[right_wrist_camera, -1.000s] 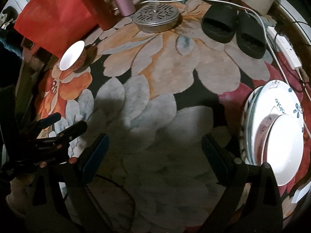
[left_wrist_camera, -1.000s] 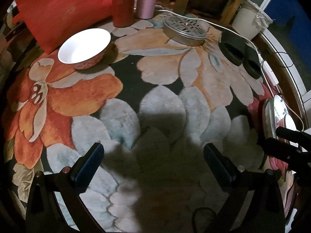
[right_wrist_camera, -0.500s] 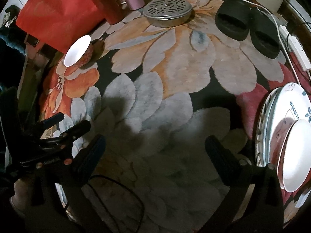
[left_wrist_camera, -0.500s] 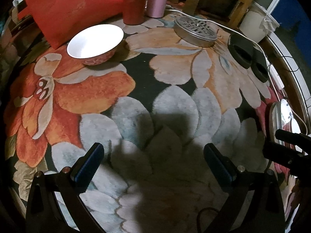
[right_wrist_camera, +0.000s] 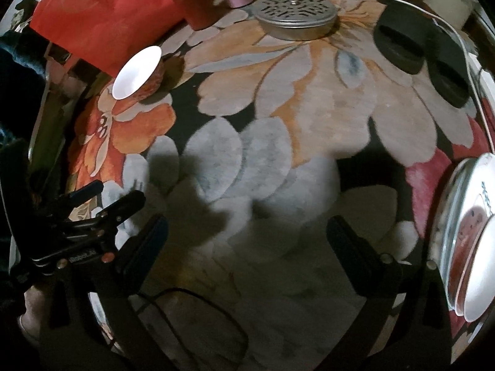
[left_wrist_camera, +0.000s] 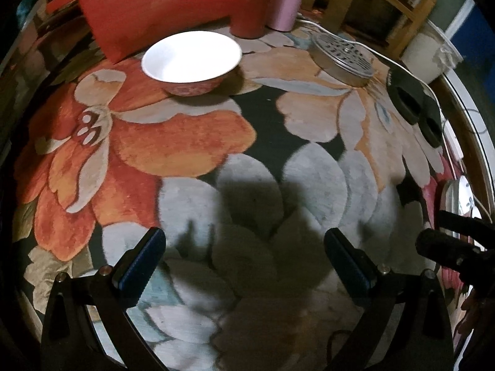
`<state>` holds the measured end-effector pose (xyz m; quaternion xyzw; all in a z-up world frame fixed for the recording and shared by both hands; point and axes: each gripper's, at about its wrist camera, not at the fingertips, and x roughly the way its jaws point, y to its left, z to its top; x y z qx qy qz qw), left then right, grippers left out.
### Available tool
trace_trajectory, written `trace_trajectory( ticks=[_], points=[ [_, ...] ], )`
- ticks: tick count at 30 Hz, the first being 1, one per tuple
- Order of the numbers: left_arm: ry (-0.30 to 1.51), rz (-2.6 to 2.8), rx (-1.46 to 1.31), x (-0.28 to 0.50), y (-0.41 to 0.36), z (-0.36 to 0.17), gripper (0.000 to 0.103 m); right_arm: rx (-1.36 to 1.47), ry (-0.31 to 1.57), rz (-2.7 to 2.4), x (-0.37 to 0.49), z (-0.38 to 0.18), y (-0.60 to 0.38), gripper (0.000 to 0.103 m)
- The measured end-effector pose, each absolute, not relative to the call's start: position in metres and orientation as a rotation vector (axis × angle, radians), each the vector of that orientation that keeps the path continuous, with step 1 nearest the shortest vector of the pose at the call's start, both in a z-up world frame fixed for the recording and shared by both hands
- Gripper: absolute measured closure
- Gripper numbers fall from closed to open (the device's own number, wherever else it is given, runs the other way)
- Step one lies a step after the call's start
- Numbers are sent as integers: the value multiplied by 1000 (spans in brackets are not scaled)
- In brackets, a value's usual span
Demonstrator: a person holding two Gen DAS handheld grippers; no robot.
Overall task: Organize plates and bowls
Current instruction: 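Move the right tool to the remaining brown-outside bowl by the red bag, then close the right tool on the bowl rim and lift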
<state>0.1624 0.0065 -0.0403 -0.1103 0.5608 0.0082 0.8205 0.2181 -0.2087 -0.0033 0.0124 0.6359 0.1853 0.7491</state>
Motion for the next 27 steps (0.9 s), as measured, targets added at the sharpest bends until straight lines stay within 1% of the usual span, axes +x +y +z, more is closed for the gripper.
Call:
trace_trajectory(
  ticks=[13,20,27],
  points=[
    [1168,144,-328,165,71,-41,1,26,1457,468,254,-24,-148,0],
    [1150,215,-393,158,110,-42,1,85,1466,514,280,-31,-101,0],
    [1143,250,-435,150,132,-44,1,148,1452,517,311,-39,-67,1]
  ],
)
